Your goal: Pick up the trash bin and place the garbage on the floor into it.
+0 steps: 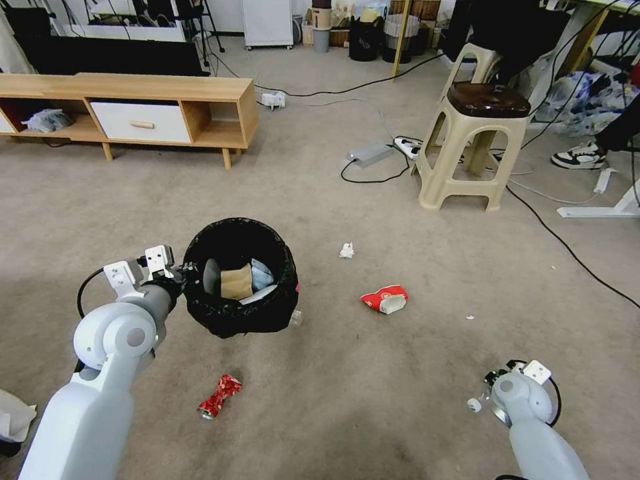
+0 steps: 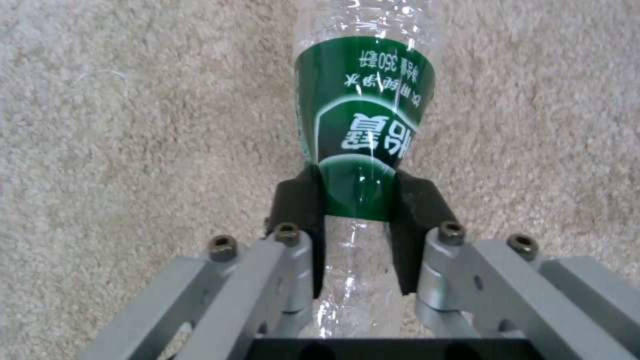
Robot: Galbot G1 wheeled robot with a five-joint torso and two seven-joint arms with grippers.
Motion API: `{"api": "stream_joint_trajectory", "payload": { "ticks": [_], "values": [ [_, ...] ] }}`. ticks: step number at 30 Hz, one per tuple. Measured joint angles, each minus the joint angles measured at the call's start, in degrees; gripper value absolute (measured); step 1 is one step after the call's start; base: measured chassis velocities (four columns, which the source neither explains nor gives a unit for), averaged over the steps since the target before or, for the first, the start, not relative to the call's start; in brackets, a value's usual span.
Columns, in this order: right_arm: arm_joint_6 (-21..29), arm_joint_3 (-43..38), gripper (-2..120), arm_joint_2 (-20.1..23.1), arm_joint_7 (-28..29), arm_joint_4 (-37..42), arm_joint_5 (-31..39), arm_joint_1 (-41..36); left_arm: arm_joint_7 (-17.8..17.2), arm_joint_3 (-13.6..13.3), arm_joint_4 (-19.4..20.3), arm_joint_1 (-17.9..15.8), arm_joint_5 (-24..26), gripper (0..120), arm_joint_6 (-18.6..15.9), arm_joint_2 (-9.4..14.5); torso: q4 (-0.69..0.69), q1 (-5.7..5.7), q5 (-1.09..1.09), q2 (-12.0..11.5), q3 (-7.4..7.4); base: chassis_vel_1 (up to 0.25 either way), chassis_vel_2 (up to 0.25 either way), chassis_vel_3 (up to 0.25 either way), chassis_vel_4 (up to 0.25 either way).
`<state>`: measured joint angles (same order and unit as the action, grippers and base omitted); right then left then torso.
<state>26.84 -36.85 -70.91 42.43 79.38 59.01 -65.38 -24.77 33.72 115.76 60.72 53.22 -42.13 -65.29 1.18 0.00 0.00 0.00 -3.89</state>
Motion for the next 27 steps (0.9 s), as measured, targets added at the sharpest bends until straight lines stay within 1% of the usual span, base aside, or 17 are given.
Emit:
{"api": "stream_joint_trajectory", "payload": {
  "ticks": [7,16,18,20,22,23,26,27],
  "values": [
    [0.0,0.1,16,0.0,-0.1,1.4,-0.7,-0.3,0.0,0.0,0.0,0.1,0.0,1,0.0,0.1,0.0,0.0,0.0,0.0,0.0,0.0,0.0,0.0,0.0],
    [0.2,0.0,16,1.0,-0.3,7.5,-2.3,-2.0,-0.1,-0.2,0.2,0.3,0.0,1,0.0,0.0,0.01,0.0,0.0,0.0,0.0,0.0,0.0,0.0,0.0],
    [-0.4,0.1,16,1.3,-1.1,12.2,-6.5,-2.5,-0.1,-0.4,0.3,0.6,0.0,1,0.0,0.0,0.0,0.0,0.0,0.0,0.0,0.0,0.0,0.0,0.0],
    [-0.7,0.3,16,1.4,-1.5,13.2,-7.5,-2.5,-0.1,-0.5,0.4,0.7,0.0,1,0.0,0.0,0.0,0.0,0.0,0.0,0.0,0.0,0.0,0.0,0.0],
    [-2.1,0.7,16,2.0,-3.6,16.6,-11.8,-2.6,-0.4,-1.1,0.5,0.7,0.2,1,0.0,0.1,0.0,0.0,0.0,0.0,0.0,0.0,0.0,0.0,0.0],
    [-2.1,0.7,16,2.0,-3.6,16.6,-11.8,-2.6,-0.4,-1.1,0.5,0.7,0.2,1,0.0,0.1,0.0,0.0,0.0,0.0,0.0,0.0,0.0,0.0,0.0],
    [-3.6,1.6,16,3.0,-6.6,21.2,-16.0,-2.7,-1.0,-1.7,0.7,0.5,1.0,1,0.0,0.0,0.0,0.0,0.0,0.0,0.0,0.0,0.0,0.0,0.0],
    [-3.6,1.6,16,3.0,-6.6,21.2,-16.0,-2.7,-1.0,-1.7,0.7,0.5,1.0,1,0.0,0.0,0.0,0.0,0.0,0.0,0.0,0.0,0.0,0.0,0.0]
  ]
}}
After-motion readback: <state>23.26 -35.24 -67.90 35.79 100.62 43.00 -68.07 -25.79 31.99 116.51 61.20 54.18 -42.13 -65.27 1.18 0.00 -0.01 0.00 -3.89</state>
